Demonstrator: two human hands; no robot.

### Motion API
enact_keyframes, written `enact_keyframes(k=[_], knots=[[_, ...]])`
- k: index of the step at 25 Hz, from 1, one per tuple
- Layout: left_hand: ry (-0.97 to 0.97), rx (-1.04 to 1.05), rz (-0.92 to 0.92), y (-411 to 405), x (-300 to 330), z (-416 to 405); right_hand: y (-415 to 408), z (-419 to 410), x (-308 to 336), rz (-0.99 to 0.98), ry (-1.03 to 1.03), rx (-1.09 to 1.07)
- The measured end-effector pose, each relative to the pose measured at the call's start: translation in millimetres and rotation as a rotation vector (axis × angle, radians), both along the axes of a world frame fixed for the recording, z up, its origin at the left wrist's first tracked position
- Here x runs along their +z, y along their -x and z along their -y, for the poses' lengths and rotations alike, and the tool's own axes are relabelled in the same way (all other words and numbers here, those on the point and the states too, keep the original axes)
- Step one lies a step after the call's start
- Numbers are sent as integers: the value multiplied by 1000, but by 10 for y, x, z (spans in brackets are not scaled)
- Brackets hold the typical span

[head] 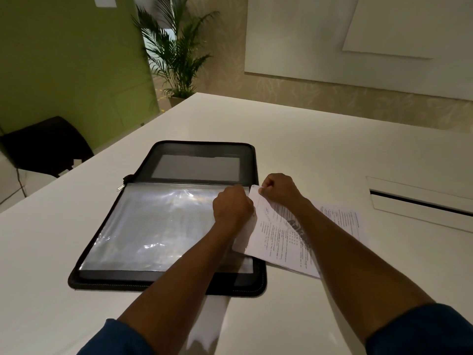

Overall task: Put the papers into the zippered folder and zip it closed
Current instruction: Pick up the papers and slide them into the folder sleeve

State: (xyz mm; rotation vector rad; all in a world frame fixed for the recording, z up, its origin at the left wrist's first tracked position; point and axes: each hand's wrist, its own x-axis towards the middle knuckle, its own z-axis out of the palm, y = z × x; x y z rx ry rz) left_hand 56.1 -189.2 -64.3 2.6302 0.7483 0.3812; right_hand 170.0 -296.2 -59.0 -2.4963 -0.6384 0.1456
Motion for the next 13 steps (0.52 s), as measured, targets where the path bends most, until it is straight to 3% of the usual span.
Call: enact_keyframes(k=[6,13], knots=[[38,35,-5,-160,34,-31,-74,64,59,20,-49,140],[159,75,155,-163,15,0,-202,29,52,4,-16,241]])
